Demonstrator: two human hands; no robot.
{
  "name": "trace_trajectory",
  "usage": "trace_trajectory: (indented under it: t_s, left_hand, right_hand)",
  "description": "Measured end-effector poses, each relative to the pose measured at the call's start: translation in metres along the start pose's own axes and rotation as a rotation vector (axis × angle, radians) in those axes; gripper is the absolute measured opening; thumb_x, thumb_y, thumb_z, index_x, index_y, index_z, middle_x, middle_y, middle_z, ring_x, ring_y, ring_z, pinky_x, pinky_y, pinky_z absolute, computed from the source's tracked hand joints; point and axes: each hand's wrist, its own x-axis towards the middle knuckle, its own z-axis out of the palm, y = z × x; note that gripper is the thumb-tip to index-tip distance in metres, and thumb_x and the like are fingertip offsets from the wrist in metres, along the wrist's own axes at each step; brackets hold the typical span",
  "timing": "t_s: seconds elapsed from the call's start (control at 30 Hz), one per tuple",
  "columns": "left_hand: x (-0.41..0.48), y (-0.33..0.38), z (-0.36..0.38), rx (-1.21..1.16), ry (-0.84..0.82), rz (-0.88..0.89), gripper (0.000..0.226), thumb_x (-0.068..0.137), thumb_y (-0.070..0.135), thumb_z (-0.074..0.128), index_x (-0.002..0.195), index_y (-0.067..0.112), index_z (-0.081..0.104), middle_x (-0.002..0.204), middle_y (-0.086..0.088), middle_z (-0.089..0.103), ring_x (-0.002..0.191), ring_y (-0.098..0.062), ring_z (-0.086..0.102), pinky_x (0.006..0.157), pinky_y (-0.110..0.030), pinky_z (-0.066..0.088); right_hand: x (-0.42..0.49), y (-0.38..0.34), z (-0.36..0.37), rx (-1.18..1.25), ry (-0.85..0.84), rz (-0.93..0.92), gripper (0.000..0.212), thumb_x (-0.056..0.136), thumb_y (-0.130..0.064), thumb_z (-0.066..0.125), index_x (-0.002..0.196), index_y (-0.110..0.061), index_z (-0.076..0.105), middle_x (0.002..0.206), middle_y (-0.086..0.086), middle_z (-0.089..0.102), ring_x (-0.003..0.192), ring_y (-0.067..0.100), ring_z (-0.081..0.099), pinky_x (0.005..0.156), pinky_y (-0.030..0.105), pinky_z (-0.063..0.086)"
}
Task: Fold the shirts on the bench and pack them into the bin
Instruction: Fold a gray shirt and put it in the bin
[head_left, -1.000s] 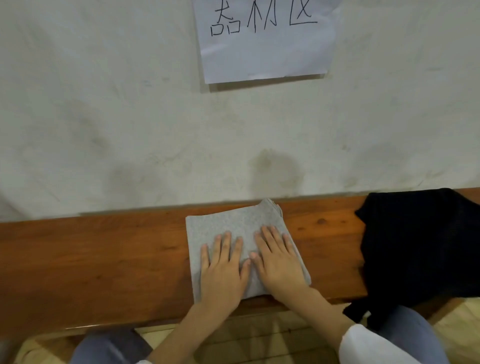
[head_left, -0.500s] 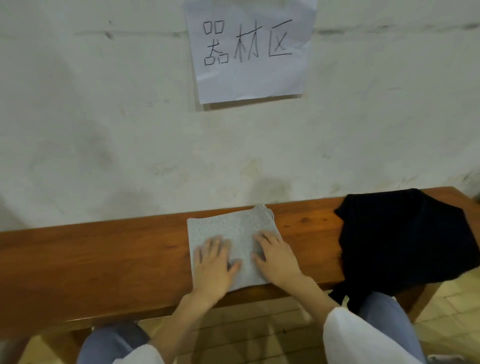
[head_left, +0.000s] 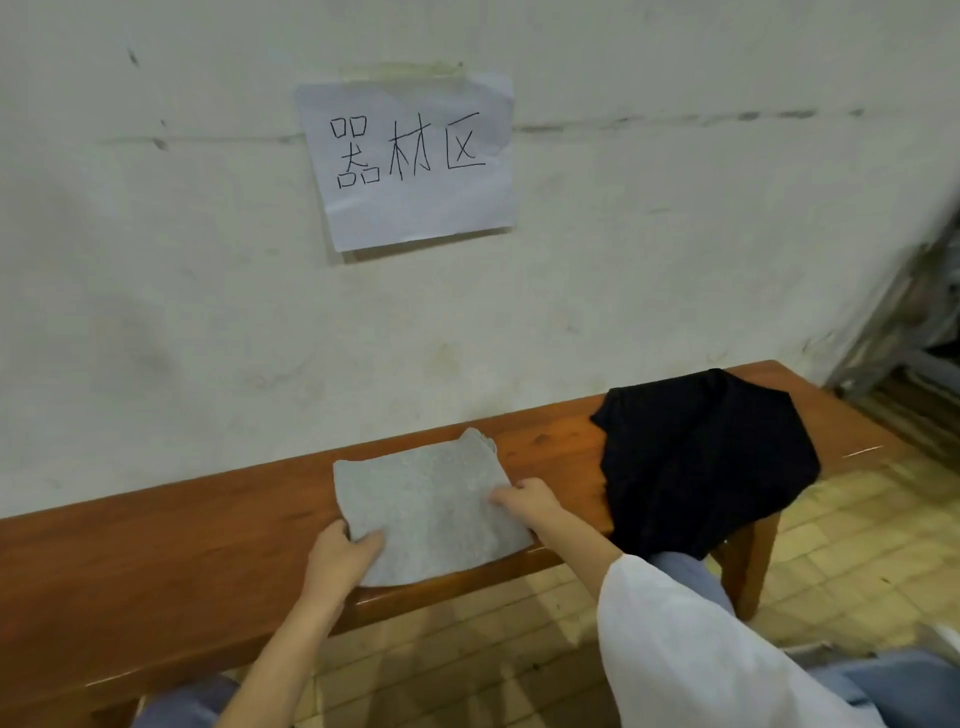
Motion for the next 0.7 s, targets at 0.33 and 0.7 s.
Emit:
trace_trajectory:
  t_s: [0.33,0.7]
  left_hand:
    - [-0.048,0.083,0.063,0.042,-0.164,0.427,0.038,0.094,0.003,0.052,0.129,0.015,0.053,0.134,-0.005,0.050,0.127,-0.023,0.043,0.094,-0.028,0.038]
    - [-0.152,0.185,0.296,0.291,-0.712,0.577,0.034,0.089,0.000,0.046,0.107,0.017,0.070,0.108,-0.005,0.057,0.095,-0.018,0.056,0.087,-0.030,0.048]
  right_hand:
    - [-0.059,0.029,-0.088,0.113,0.267,-0.346,0.039,0.094,-0.006,0.041,0.128,-0.020,0.053,0.135,0.003,0.049,0.118,0.018,0.047,0.089,0.020,0.036]
    - [-0.164,0.223,-0.272,0.655,0.738,-0.035,0.038,0.095,-0.003,0.044,0.128,-0.015,0.057,0.129,0.016,0.057,0.101,0.024,0.059,0.093,0.047,0.050]
